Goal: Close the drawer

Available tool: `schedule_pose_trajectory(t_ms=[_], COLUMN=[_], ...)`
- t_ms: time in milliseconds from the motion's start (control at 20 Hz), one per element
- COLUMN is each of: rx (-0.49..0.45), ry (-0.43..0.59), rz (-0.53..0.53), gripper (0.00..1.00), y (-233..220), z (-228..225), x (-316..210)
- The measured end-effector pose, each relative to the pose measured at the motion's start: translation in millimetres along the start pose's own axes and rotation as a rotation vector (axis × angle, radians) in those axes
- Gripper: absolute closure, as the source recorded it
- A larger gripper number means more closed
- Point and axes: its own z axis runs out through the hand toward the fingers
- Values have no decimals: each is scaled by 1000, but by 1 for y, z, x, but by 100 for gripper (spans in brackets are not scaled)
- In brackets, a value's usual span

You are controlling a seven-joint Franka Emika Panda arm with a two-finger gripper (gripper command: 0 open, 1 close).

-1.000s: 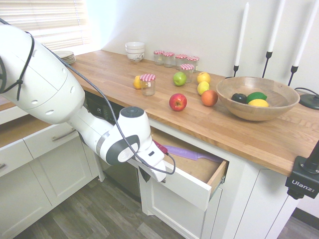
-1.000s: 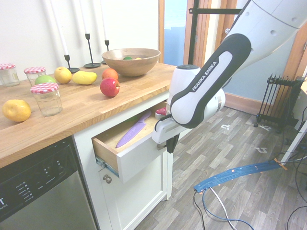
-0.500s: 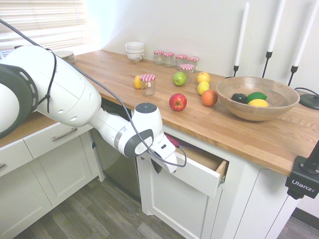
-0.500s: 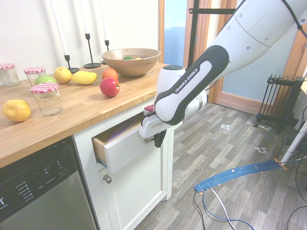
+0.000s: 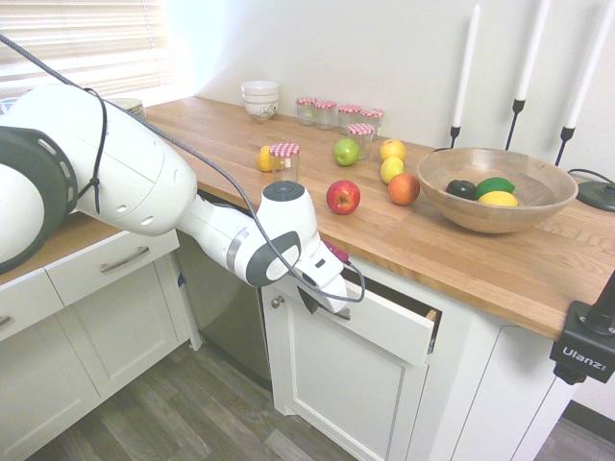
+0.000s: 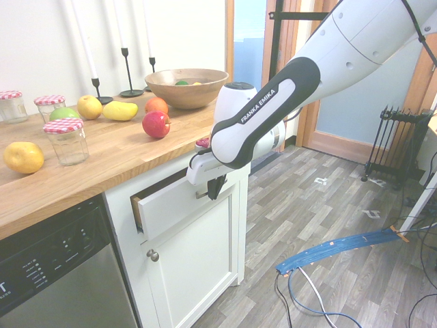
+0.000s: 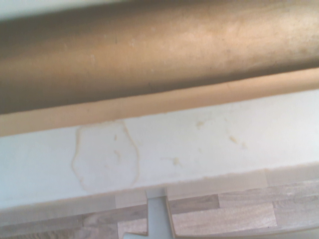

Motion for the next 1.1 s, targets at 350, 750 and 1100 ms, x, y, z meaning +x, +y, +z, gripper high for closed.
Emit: schedule_pose_trajectory(t_ms=[350, 750, 1100], rx=[14, -7, 31], ry=[10, -4, 22], rz=[20, 45, 47], gripper=[100, 100, 100], y=[-6, -13, -31], z=[-6, -7, -16], x=[6, 9, 23])
